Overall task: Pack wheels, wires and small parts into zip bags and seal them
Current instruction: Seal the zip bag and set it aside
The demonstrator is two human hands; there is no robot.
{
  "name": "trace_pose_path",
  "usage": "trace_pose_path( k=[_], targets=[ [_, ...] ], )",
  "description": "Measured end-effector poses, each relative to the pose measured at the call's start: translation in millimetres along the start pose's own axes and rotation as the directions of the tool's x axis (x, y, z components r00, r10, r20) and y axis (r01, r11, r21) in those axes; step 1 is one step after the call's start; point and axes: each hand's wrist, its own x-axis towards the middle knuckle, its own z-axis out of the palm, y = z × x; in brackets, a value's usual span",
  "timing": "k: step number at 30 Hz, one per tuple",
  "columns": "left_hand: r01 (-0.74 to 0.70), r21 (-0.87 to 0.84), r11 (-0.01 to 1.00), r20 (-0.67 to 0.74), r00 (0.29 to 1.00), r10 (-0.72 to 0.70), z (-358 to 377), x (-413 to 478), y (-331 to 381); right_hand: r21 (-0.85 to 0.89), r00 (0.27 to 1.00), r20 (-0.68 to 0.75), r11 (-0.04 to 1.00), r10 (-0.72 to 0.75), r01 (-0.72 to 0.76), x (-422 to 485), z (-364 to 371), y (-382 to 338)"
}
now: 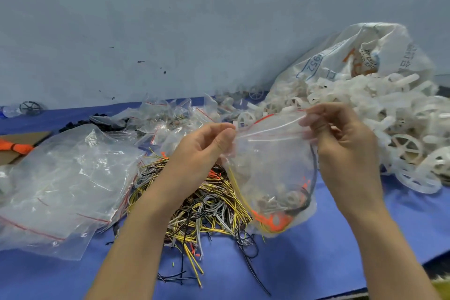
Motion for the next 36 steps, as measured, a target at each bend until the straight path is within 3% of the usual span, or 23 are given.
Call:
trace_pose_path(
  k=[3, 5, 10, 15, 18, 23, 28, 36],
  targets=[
    [0.059, 0.014, 0.998, 0.055, 0.997, -0.06, -0.4, -2.5, -7.1, 0.053, 0.997, -0.028, 0.996, 0.071, -0.069, 2.3, 0.4, 9.4],
    [0.05, 0.048, 0.998, -0.004, 0.999, -0.05, 0.4, -2.8, -8.0, 0.156, 0.992, -0.064, 0.983, 0.107, -0.096, 3.8, 1.4, 13.3],
    [-0.053, 0.117, 0.992, -0.163, 0.984, 0.071, 0.3, -0.9, -0.8, 0.299, 0.978, -0.069, 0.939, 0.199, -0.17, 6.9, 6.4, 17.0],
    [-0.161, 0.143, 0.977, -0.251, 0.949, 0.193, 3.9, -0.4, 6.4, 0.363, 0.975, -0.121, 0.922, 0.189, -0.134, 9.3, 2.5, 14.2],
    [-0.095, 0.127, 0.987, -0.274, 0.953, 0.127, 8.6, 0.3, 2.2, 0.415, 0.952, -0.067, 0.876, 0.298, -0.245, 5.7, 7.6, 16.9],
    [-0.14, 0.089, 0.986, -0.273, 0.949, 0.159, 6.6, 1.2, 3.5, 0.441, 0.931, -0.021, 0.839, 0.365, -0.319, 4.9, 7.1, 21.7],
    [-0.034, -0.054, 0.998, -0.339, 0.941, 0.013, 6.9, 2.8, -4.5, 0.454, 0.871, 0.116, 0.755, 0.477, -0.474, -1.3, 13.6, 27.0],
    [-0.004, -0.12, 0.993, -0.34, 0.94, -0.037, 4.3, 2.1, -6.4, 0.485, 0.871, 0.136, 0.736, 0.471, -0.473, 0.1, 14.8, 22.4]
  ],
)
